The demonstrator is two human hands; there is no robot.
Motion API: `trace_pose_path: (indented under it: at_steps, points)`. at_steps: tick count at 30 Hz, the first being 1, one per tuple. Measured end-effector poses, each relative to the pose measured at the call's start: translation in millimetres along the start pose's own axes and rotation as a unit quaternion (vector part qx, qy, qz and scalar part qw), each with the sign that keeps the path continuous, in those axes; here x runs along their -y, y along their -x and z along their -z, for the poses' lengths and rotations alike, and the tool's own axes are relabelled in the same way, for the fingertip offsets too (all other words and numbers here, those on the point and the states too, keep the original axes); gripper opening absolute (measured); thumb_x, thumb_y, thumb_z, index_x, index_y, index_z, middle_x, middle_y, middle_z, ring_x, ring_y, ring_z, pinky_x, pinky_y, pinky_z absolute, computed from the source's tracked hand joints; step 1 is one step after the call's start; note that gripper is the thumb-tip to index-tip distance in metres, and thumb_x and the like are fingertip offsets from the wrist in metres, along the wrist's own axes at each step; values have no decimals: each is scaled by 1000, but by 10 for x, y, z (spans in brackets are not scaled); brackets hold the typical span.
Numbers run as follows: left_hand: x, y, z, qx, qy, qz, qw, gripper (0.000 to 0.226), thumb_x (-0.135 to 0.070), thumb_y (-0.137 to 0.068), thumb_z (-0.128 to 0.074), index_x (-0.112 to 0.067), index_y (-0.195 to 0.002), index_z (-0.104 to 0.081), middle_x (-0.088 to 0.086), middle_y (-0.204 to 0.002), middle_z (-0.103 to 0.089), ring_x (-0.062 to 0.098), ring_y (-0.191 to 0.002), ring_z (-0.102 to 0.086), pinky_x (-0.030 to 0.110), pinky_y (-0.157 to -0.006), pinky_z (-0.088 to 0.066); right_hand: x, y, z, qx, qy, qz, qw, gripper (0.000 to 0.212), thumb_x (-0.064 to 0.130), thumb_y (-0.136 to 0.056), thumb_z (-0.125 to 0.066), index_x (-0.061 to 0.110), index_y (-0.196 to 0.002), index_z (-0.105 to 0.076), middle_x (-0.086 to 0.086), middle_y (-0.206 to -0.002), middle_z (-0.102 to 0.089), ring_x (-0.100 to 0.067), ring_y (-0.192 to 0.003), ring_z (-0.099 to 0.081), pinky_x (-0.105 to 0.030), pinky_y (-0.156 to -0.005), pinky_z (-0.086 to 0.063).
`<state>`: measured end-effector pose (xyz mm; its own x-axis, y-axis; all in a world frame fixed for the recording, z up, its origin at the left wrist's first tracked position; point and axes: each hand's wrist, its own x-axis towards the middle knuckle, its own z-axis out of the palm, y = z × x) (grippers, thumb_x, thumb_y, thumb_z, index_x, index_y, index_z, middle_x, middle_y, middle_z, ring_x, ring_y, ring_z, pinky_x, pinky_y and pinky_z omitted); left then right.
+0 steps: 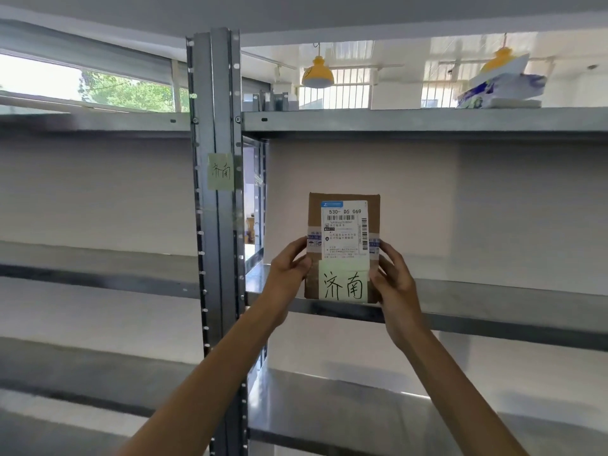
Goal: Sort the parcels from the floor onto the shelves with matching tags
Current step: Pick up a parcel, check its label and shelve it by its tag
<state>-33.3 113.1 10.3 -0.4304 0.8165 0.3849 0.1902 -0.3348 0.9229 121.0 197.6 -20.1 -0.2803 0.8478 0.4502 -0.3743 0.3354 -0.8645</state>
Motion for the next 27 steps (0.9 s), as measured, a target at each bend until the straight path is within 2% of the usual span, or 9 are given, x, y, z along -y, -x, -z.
trace_pose_path:
  at_steps: [4,7,10,14,17,22,27]
  points:
    - [-37,136,99,-1,0,-1,1000,41,-5,-96,-40,-25,-132,-47,-7,-117,-61,14,-107,-60,19,-72,-57,27,170,-92,-5,-3,-3,1000,45,10,-94,-50,37,-129,-46,5,-132,-56,-22,-117,-57,-37,-74,-60]
    - [-76,245,189,0,11,-4,1000,42,-3,-96,-39,-24,-132,-47,-6,-119,-59,16,-110,-59,24,-79,-56,61,269,-173,-5,-5,2,1000,44,10,-94,-50,38,-128,-47,6,-131,-57,-21,-115,-58,-35,-71,-61]
    - [-116,329,281,6,18,-5,1000,42,-3,-96,-40,-25,-131,-47,-5,-122,-58,18,-113,-58,27,-83,-55,97,359,-247,-8,1,7,1000,44,13,-93,-51,37,-130,-46,6,-131,-56,-23,-115,-58,-40,-74,-60]
    - [-150,372,349,5,22,-14,1000,40,-6,-96,-41,-27,-129,-48,-1,-129,-55,20,-120,-54,37,-95,-51,146,421,-329,-13,1,12,1000,43,14,-94,-50,36,-130,-45,4,-133,-55,-25,-115,-57,-40,-75,-60]
    - [-154,414,378,5,32,-25,999,41,-5,-96,-40,-26,-130,-47,3,-131,-55,22,-120,-55,37,-91,-54,157,466,-409,-24,6,21,999,42,14,-94,-50,36,-130,-45,3,-135,-54,-25,-116,-56,-39,-74,-60]
    - [-110,466,365,3,29,-15,999,42,-3,-96,-38,-27,-128,-49,1,-124,-59,19,-108,-60,27,-76,-56,98,582,-410,-28,-5,15,999,40,13,-95,-48,35,-129,-46,2,-134,-54,-21,-112,-58,-31,-68,-60]
    - [-23,486,312,22,22,6,999,42,-7,-97,-39,-23,-135,-45,2,-129,-58,21,-109,-61,34,-80,-56,39,654,-303,-28,-28,3,999,42,9,-93,-51,34,-127,-48,0,-132,-56,-17,-110,-60,-30,-67,-59]
